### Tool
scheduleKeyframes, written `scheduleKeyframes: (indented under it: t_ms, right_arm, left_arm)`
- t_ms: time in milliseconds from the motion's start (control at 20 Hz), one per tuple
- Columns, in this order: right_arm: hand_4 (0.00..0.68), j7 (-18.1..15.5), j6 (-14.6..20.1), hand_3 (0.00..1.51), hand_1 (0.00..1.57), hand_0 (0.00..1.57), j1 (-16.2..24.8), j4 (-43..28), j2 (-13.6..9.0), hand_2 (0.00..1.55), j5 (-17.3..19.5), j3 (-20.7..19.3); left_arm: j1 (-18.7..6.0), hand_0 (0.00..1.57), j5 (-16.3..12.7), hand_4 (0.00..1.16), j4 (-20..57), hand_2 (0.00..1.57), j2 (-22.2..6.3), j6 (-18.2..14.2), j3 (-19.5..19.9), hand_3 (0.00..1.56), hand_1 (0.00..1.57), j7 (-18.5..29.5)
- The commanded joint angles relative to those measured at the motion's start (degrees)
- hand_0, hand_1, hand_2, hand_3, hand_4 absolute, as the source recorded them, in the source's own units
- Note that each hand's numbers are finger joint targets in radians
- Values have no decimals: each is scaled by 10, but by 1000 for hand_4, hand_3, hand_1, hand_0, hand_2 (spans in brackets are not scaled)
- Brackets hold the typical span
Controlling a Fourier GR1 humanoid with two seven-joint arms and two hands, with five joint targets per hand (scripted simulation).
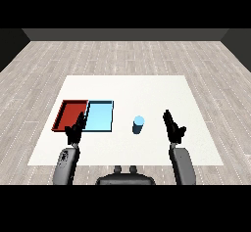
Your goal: Pick the blue can and put it in the blue box
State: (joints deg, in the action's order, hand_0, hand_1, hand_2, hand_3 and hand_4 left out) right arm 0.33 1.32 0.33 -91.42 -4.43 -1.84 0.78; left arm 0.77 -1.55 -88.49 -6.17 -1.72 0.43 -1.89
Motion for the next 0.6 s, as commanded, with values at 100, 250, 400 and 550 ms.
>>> scheduleKeyframes:
  t_ms: [100,250,400,550]
  right_arm:
    - [0,21,48,0,0,0,9,7,43,0,58,54]
    - [0,11,146,0,0,0,9,55,43,0,74,150]
    - [0,-141,47,0,0,0,4,7,44,0,3,133]
    - [0,-185,24,0,0,0,18,31,44,0,-10,129]
  left_arm:
    - [5,0,5,0,-3,0,12,5,-2,0,0,13]
    - [14,0,10,0,-1,0,22,0,-8,0,0,35]
    - [-5,0,-15,0,-37,0,44,10,4,0,0,182]
    - [10,0,-15,0,-11,0,39,25,10,0,0,227]
